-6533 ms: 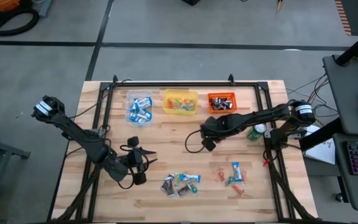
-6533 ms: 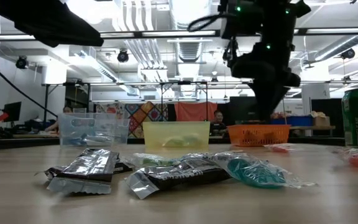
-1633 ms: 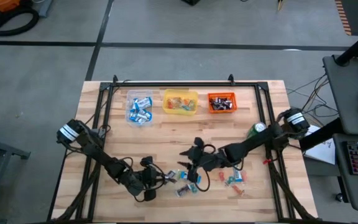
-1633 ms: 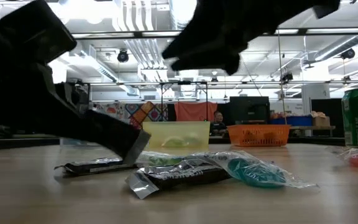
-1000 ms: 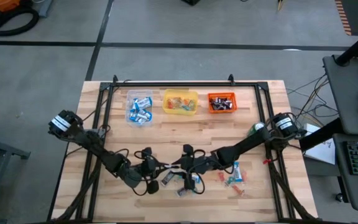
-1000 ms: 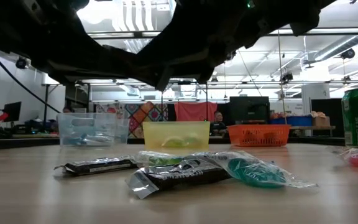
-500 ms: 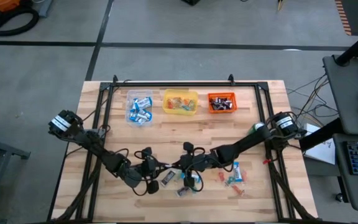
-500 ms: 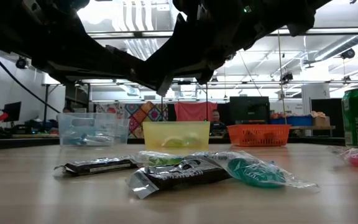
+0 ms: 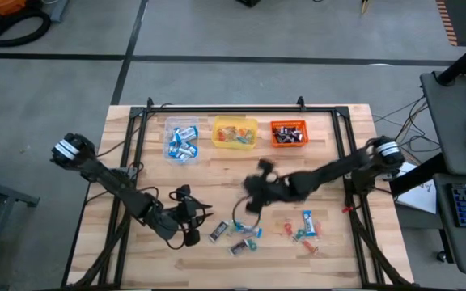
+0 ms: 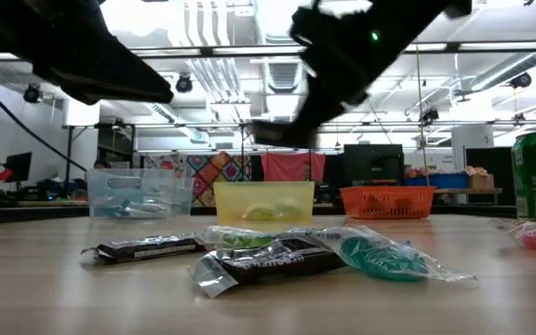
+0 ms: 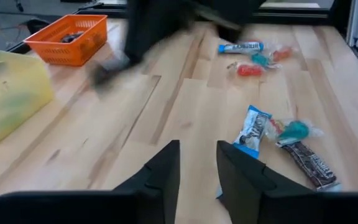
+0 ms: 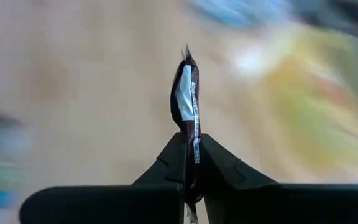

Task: Sort candy
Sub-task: Put the center black chocolate into the orange bin, then put the left black chocolate into the orange bin

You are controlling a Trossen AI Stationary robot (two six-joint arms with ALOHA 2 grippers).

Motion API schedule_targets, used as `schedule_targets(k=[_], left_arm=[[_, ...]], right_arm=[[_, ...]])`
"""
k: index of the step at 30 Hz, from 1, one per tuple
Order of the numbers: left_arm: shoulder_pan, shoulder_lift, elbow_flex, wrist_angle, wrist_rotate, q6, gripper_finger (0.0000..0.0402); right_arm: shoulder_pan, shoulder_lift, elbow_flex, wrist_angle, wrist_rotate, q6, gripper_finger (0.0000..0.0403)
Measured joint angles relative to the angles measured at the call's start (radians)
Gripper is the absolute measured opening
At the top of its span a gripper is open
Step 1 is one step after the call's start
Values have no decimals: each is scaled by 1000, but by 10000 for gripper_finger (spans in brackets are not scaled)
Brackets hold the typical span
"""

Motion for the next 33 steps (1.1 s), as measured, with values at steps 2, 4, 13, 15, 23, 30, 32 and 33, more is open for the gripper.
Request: schedule_targets(k=[2,4,13,15,23,30,32,33], left_arm=[[0,-32,0,-39,5,-18,91],[0,-52,0,-63,5,-20,92],[0,-53,0,-66,0,-21,92],[0,-46,0,-68,0,-29,92],[0,-26,0,-68,-1,-70,92],[-1,-8,0,-66,124,-112,105],[-5,2,0,-63,158,-114,119],[-8,11,0,-62,166,-115,127]], right_arm=[[-45,-50,14,-210,121,79,14],[-111,-97,30,-407,188,201,13],[-512,-240,-42,-752,164,644,13],[-574,-241,-53,-732,152,620,13],[-665,-226,-59,-684,92,537,71],[-655,-231,-52,-671,73,518,131],[-635,-235,-43,-663,47,510,141],[-621,-238,-41,-654,36,507,145]])
